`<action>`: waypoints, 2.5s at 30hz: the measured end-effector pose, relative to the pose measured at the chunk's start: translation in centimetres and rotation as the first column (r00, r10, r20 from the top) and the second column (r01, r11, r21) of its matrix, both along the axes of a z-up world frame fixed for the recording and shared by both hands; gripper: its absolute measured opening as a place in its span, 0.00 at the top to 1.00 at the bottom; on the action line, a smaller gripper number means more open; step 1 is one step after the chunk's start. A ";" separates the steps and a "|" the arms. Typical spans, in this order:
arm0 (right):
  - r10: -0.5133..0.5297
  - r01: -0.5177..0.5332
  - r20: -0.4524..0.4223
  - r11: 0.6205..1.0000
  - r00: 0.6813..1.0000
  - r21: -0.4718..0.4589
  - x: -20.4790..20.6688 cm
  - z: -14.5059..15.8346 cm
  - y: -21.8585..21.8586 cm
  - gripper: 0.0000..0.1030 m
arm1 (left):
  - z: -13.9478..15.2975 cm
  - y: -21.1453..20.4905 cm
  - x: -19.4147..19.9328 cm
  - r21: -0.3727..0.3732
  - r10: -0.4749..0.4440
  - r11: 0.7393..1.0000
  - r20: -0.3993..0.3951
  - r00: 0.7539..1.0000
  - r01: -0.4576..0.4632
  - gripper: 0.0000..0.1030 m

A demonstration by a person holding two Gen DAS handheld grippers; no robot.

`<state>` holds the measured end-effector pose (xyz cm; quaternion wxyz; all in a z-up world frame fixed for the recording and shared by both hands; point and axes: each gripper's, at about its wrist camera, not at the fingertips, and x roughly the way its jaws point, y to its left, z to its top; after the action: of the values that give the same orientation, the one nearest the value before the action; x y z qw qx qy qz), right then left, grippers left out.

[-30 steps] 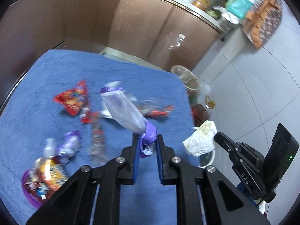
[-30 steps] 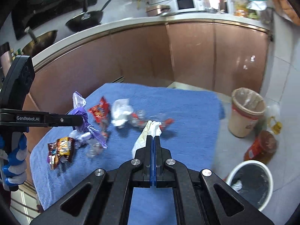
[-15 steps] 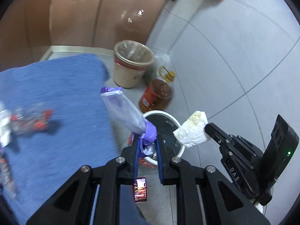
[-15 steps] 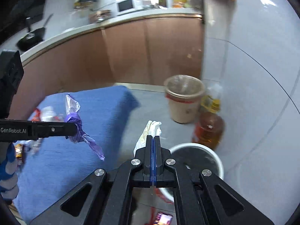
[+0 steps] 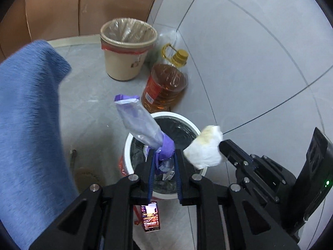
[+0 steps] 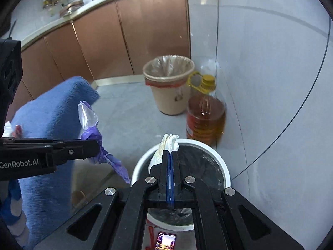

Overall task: Collect trash
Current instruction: 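Carry both items over the bin and open both tools to drop them, then return both tools to the table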

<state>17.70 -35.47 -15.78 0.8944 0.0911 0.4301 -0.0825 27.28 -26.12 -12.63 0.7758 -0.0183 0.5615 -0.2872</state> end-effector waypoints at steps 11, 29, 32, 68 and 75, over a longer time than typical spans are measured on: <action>-0.049 0.048 -0.029 0.999 0.998 -0.010 -0.2 -2.0 -1.2 0.80 | -3.6 -0.9 0.9 -0.036 0.008 0.999 -0.070 0.998 -0.011 0.66; 0.048 -0.047 0.133 0.999 0.990 -0.016 -4.8 8.1 5.9 0.75 | 8.1 9.5 -6.1 -0.149 0.101 0.986 0.148 0.984 -0.079 0.66; 0.092 -0.093 0.166 0.996 0.982 -0.001 -6.0 10.4 8.1 0.74 | 10.5 12.8 -8.0 -0.168 0.129 0.981 0.194 0.972 -0.097 0.61; 0.514 -0.558 0.264 0.820 0.816 0.126 -9.9 16.4 31.3 0.57 | 11.0 52.6 -22.2 -0.054 0.515 0.851 0.278 0.811 -0.522 0.54; 0.604 -0.646 0.231 0.727 0.763 0.234 -9.6 13.6 36.4 0.56 | 5.8 56.8 -22.5 -0.025 0.567 0.821 0.156 0.809 -0.571 0.54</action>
<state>8.10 0.97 -2.18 0.8726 0.0806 0.3794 0.2968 4.76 30.70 -6.84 0.8678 -0.1539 0.4712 -0.0361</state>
